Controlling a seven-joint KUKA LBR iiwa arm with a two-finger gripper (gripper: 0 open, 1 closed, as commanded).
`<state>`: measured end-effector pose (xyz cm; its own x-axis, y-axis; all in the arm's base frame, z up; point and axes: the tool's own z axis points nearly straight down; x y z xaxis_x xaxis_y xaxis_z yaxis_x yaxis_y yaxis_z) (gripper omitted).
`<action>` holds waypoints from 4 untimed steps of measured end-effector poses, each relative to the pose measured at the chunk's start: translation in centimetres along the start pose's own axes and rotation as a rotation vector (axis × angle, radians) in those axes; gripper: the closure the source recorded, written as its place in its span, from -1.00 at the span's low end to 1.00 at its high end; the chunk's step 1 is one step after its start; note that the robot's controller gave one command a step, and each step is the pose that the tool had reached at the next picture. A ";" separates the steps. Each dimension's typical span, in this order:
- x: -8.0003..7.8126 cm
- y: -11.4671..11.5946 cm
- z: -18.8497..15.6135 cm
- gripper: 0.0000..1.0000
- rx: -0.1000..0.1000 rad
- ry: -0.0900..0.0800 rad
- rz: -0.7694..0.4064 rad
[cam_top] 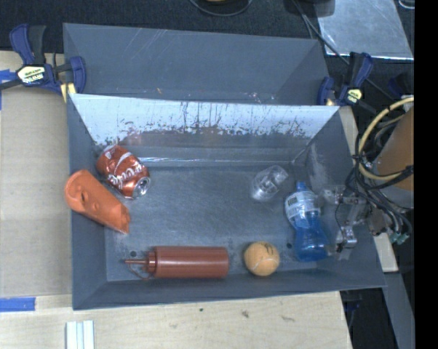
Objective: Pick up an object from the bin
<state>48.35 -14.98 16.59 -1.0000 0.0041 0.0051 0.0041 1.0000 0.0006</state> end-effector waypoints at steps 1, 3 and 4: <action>-0.2 0.1 -0.4 -1.00 0.002 -0.008 -0.004; -3.3 -0.1 4.8 -1.00 0.005 -0.017 -0.089; -8.5 0.2 7.2 -1.00 0.014 -0.038 -0.179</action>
Offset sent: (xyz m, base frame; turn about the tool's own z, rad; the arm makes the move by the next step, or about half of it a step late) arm 0.0387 -0.0009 -0.0768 -0.0908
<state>56.81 -14.81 9.35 -0.9843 -0.1739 -0.0314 -0.1735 0.9847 -0.0157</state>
